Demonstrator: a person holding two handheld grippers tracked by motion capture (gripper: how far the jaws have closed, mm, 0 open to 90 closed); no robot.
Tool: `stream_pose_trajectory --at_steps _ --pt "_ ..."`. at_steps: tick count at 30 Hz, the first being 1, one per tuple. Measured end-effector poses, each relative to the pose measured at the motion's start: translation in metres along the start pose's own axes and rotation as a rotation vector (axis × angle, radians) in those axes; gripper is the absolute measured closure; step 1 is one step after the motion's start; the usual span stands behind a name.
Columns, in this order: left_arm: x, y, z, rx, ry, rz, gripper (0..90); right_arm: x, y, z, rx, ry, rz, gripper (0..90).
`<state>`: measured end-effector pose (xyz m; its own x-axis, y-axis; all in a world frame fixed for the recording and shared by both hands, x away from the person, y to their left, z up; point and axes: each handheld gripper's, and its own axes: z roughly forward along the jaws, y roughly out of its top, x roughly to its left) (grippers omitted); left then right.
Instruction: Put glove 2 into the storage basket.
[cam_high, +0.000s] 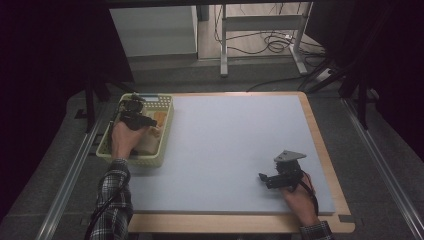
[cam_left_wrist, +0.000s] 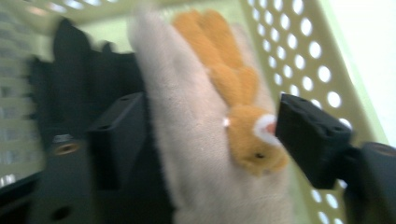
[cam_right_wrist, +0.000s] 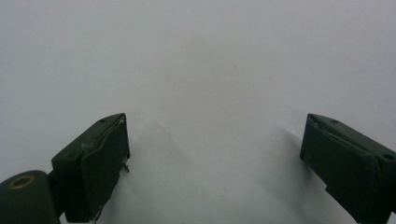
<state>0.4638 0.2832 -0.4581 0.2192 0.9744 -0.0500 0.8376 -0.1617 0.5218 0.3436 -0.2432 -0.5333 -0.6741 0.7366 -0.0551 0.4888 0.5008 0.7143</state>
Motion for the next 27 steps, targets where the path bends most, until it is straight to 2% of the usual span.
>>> stream_pose_trajectory --at_steps 3,4,5,9,16,18,20,24,27 --pt "0.009 -0.004 -0.003 0.007 0.074 -0.021 50.6 0.0 0.0 0.0 0.0 -0.001 0.0 8.0" --pt "0.011 -0.006 -0.001 0.017 0.084 -0.027 57.8 0.0 0.0 0.0 0.0 0.0 0.0 8.0" --pt "0.014 -0.008 0.003 0.043 0.093 -0.035 60.7 0.0 0.0 0.0 0.0 0.0 0.0 8.0" --pt "0.014 -0.014 0.023 0.106 0.072 -0.02 70.1 0.0 0.0 0.0 0.0 0.0 0.0 7.9" --pt "-0.002 -0.009 0.041 0.134 0.021 0.009 72.5 0.0 0.0 0.0 0.0 0.0 0.001 8.0" --pt "-0.007 -0.008 0.043 0.145 0.037 0.029 73.4 0.0 0.0 0.0 0.0 0.0 0.0 7.9" --pt "-0.007 -0.007 0.042 0.148 0.043 0.03 73.1 0.0 0.0 0.0 0.0 0.0 0.0 7.9" --pt "0.0 -0.008 0.035 0.118 0.039 0.01 65.2 0.0 0.0 0.0 0.0 0.0 0.0 7.9" --pt "0.005 -0.009 0.026 0.071 0.045 -0.005 58.4 0.0 0.0 0.0 0.0 0.0 0.001 8.0"
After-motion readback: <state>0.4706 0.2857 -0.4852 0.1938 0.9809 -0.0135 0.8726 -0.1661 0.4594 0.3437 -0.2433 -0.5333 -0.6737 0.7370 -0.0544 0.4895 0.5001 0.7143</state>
